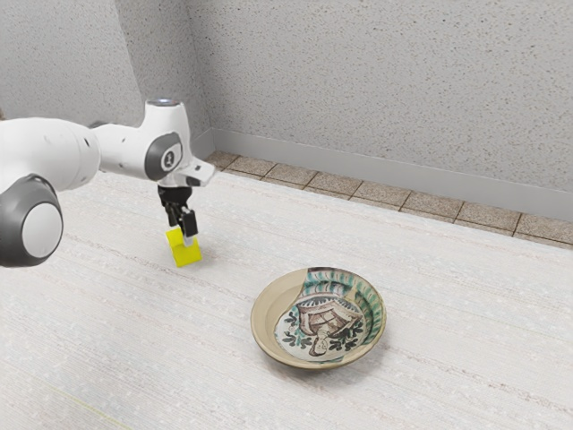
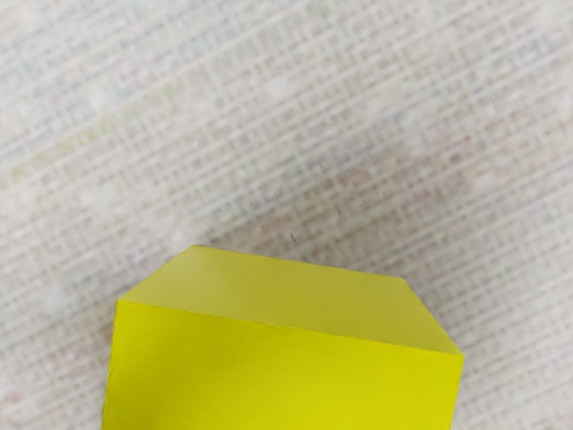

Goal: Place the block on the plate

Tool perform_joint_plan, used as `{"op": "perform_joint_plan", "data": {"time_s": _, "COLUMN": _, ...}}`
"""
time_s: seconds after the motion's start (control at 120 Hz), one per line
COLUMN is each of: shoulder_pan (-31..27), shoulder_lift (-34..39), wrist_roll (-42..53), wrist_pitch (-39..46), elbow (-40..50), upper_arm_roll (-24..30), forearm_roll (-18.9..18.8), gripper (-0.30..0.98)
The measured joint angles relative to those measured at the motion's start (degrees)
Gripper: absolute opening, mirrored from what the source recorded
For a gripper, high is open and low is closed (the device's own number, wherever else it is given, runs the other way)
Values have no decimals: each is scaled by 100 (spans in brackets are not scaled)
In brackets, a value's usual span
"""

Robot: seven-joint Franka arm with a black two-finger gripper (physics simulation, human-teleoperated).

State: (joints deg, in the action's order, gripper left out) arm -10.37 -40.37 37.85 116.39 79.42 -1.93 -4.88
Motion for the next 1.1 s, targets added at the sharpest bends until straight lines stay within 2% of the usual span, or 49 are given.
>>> {"op": "perform_joint_plan", "data": {"time_s": 0.367, "shoulder_pan": -44, "shoulder_lift": -193, "wrist_roll": 277, "wrist_pitch": 252, "elbow": 10, "upper_arm_roll": -25, "forearm_roll": 160, "gripper": 68}}
{"op": "perform_joint_plan", "data": {"time_s": 0.608, "shoulder_pan": -38, "shoulder_lift": -274, "wrist_roll": 384, "wrist_pitch": 295, "elbow": 40, "upper_arm_roll": -44, "forearm_roll": 183, "gripper": 48}}
{"op": "perform_joint_plan", "data": {"time_s": 0.767, "shoulder_pan": -38, "shoulder_lift": -308, "wrist_roll": 430, "wrist_pitch": 311, "elbow": 41, "upper_arm_roll": -41, "forearm_roll": 179, "gripper": 45}}
{"op": "perform_joint_plan", "data": {"time_s": 0.933, "shoulder_pan": 63, "shoulder_lift": 90, "wrist_roll": 462, "wrist_pitch": 317, "elbow": 180, "upper_arm_roll": -43, "forearm_roll": 183, "gripper": 41}}
{"op": "perform_joint_plan", "data": {"time_s": 1.1, "shoulder_pan": 598, "shoulder_lift": 746, "wrist_roll": 478, "wrist_pitch": 321, "elbow": 695, "upper_arm_roll": -25, "forearm_roll": 225, "gripper": 40}}
